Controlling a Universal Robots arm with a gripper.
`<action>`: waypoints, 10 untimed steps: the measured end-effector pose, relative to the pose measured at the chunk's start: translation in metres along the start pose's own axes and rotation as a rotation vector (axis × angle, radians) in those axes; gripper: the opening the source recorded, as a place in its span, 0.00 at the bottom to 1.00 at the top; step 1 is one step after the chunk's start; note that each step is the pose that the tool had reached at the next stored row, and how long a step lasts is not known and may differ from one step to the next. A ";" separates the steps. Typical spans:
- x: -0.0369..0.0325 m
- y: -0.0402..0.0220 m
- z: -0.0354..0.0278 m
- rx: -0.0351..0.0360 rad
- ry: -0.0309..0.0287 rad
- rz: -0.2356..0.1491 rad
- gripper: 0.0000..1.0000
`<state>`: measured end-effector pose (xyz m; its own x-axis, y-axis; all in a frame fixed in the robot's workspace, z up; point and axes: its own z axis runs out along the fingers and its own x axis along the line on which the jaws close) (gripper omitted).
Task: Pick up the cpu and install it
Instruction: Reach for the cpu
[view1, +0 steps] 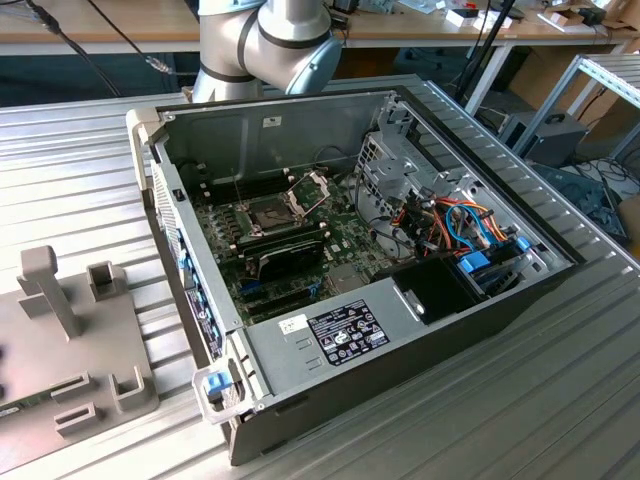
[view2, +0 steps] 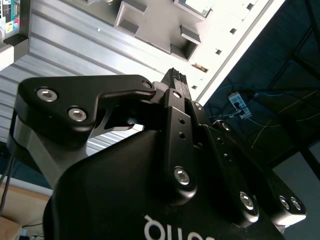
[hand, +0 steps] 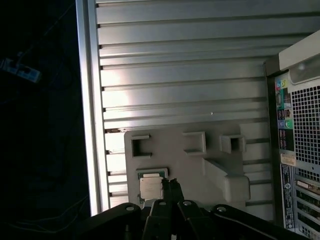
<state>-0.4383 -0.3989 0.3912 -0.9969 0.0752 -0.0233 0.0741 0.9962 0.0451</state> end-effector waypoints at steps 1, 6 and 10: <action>0.0010 -0.0001 0.0000 0.0000 0.0000 0.000 0.11; 0.0065 -0.0005 -0.0001 0.0000 -0.0001 0.000 0.11; 0.0115 -0.0008 -0.0002 0.0000 0.0000 0.000 0.11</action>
<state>-0.4498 -0.3989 0.3911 -0.9969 0.0753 -0.0233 0.0742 0.9962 0.0451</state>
